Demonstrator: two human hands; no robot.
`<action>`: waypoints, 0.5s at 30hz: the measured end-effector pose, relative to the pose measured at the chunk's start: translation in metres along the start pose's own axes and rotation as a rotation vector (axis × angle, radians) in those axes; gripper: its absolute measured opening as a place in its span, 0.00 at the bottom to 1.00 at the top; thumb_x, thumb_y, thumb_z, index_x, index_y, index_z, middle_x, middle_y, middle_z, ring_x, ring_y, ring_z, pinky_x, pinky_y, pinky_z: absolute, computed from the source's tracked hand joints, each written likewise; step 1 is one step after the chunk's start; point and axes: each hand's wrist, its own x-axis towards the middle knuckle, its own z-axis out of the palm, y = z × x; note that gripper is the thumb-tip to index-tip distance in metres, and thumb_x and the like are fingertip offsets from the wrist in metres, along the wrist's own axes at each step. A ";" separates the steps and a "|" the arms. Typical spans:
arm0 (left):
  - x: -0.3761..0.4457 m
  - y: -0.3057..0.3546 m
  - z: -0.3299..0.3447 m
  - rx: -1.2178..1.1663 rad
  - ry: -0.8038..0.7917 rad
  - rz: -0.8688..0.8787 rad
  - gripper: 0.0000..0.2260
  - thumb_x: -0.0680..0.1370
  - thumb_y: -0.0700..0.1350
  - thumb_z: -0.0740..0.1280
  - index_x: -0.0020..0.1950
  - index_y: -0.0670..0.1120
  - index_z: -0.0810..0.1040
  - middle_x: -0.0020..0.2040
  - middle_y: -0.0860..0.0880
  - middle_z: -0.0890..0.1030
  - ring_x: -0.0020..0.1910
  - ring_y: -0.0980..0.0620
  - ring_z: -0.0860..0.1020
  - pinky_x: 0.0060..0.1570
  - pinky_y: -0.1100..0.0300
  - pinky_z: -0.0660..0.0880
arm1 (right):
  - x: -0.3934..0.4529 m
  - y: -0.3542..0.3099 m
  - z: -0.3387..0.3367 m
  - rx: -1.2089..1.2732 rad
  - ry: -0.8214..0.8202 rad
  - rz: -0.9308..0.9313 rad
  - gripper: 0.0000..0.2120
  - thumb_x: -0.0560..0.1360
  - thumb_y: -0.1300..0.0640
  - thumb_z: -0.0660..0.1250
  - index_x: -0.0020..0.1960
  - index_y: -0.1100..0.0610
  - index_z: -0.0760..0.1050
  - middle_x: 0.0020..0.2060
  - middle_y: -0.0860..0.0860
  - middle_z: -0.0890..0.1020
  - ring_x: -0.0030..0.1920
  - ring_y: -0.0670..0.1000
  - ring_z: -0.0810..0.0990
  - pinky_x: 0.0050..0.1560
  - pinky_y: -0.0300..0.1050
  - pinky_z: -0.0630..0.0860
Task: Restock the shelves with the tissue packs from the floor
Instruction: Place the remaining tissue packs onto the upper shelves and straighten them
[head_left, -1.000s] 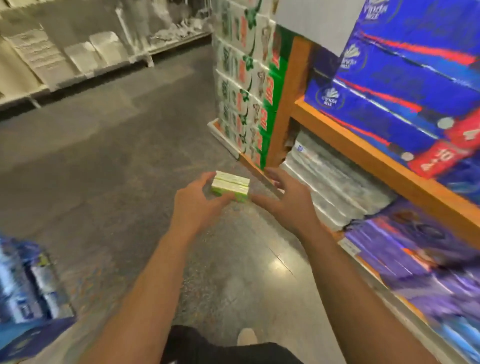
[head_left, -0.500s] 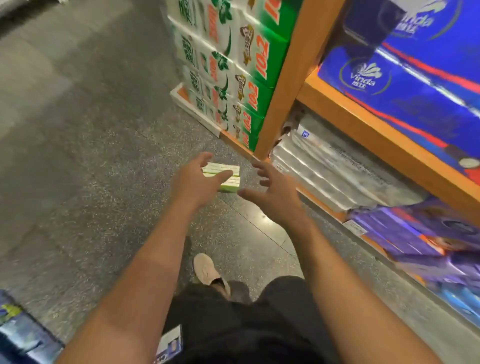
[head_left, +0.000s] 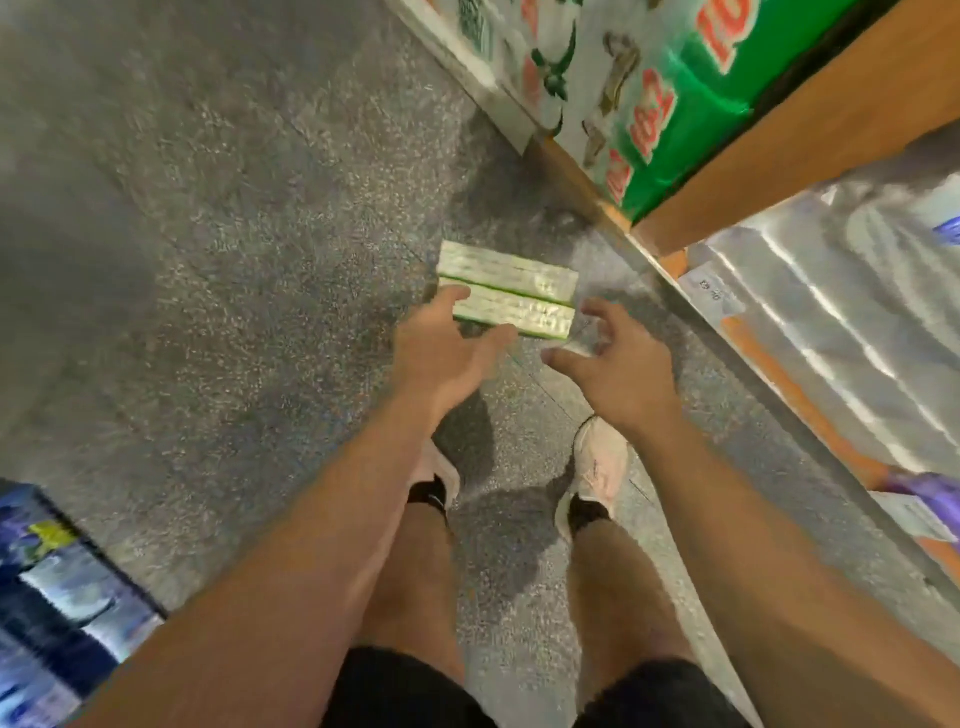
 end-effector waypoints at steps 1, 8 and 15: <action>0.031 -0.016 0.019 0.019 -0.016 -0.022 0.29 0.72 0.60 0.72 0.71 0.53 0.70 0.62 0.52 0.76 0.56 0.51 0.76 0.49 0.61 0.69 | 0.027 0.014 0.020 -0.023 -0.010 0.019 0.33 0.69 0.45 0.76 0.70 0.52 0.70 0.64 0.53 0.77 0.61 0.55 0.77 0.57 0.44 0.71; 0.225 -0.135 0.113 0.213 0.012 -0.018 0.37 0.69 0.68 0.69 0.74 0.60 0.61 0.73 0.40 0.63 0.68 0.38 0.69 0.61 0.49 0.72 | 0.184 0.114 0.152 -0.060 0.075 0.152 0.44 0.64 0.41 0.78 0.73 0.51 0.63 0.70 0.57 0.67 0.66 0.58 0.70 0.64 0.47 0.69; 0.280 -0.199 0.129 -0.111 -0.102 0.022 0.39 0.65 0.60 0.77 0.72 0.58 0.64 0.68 0.52 0.75 0.64 0.49 0.75 0.65 0.51 0.72 | 0.223 0.152 0.214 -0.027 0.195 0.251 0.47 0.53 0.44 0.83 0.65 0.46 0.62 0.61 0.55 0.75 0.53 0.57 0.79 0.55 0.56 0.80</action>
